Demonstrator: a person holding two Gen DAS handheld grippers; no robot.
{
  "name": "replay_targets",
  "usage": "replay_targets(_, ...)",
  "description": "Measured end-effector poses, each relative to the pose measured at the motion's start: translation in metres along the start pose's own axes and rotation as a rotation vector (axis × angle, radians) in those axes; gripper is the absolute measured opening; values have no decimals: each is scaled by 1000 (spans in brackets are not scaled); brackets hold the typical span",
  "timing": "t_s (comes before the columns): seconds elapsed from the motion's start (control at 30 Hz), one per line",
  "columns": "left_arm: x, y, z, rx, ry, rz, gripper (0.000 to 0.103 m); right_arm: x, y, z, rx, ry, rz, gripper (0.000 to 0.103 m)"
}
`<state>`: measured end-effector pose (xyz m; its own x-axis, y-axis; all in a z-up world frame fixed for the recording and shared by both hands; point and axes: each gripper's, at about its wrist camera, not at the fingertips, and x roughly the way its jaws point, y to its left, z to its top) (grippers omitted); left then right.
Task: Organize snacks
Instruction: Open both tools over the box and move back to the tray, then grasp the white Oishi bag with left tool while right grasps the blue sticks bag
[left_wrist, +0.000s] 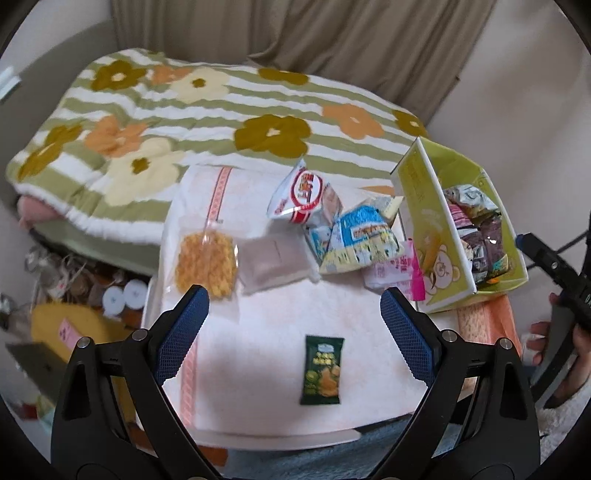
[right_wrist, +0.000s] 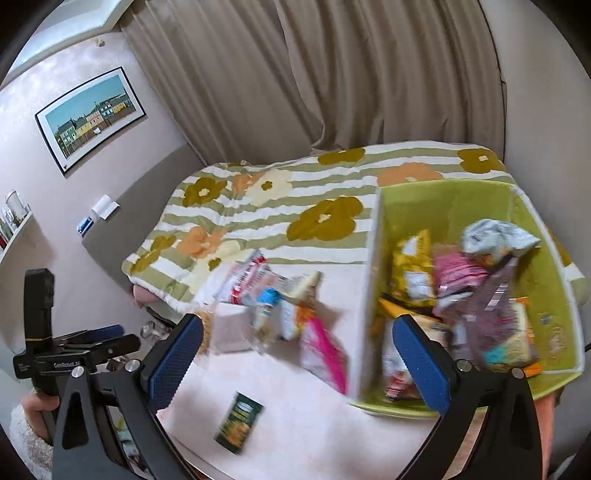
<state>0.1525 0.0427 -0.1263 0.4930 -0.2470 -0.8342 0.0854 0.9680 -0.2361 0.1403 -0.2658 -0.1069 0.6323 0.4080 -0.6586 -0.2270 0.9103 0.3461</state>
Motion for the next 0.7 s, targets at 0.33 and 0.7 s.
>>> replay_targets(0.33, 48, 34, 80, 164, 85, -177, 94, 66, 53, -3, 37, 93, -83, 102)
replay_targets(0.7, 156, 29, 130, 203, 276, -365, 94, 130, 58, -7, 26, 198, -259, 102)
